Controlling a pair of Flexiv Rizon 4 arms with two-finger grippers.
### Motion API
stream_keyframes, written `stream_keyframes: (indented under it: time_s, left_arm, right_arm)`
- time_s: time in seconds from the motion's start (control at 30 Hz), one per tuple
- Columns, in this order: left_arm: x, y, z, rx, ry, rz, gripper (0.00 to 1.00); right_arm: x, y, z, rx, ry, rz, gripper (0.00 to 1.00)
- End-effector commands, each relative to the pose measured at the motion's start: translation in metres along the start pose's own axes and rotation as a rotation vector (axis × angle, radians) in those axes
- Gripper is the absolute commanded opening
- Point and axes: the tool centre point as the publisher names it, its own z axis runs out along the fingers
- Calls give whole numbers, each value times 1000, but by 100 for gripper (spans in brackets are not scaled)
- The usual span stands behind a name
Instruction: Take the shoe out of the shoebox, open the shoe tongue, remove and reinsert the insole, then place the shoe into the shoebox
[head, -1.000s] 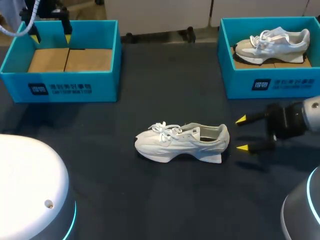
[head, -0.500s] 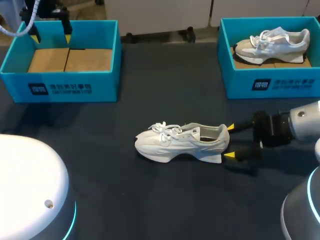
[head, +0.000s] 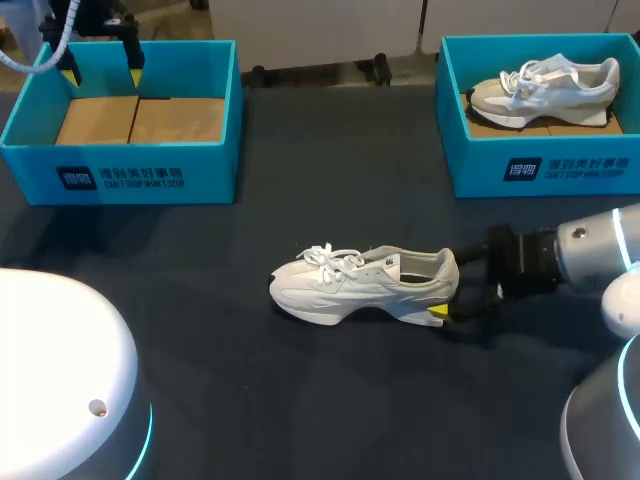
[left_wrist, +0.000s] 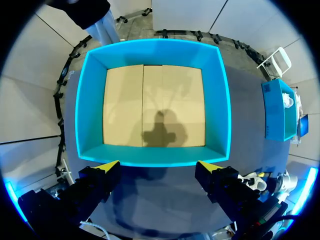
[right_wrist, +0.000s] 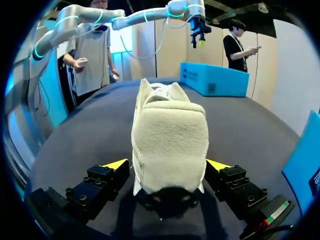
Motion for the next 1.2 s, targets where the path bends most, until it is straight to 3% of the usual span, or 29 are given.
stream_keyframes:
  time_s: [0.03,0.63,0.67,0.73,0.77,1.2]
  left_arm:
    - [0,0,0,-1,-1,0,100]
    - [0,0,0,-1,-1,0,100]
    - [0,0,0,-1,-1,0,100]
    - [0,0,0,-1,-1,0,100]
    - [0,0,0,-1,-1,0,100]
    - [0,0,0,-1,-1,0,100]
  right_arm:
    - [-1,-1,18,0,3,1,100]
    - [-9,-1,40,11,79,28,100]
    - [-9,-1,41,12,85,28,80]
    - [-11,-1,44,22,100,24,9]
    - [-11,0,45,22,107,18,0]
    - [-9,-2,43,72,86,21,0]
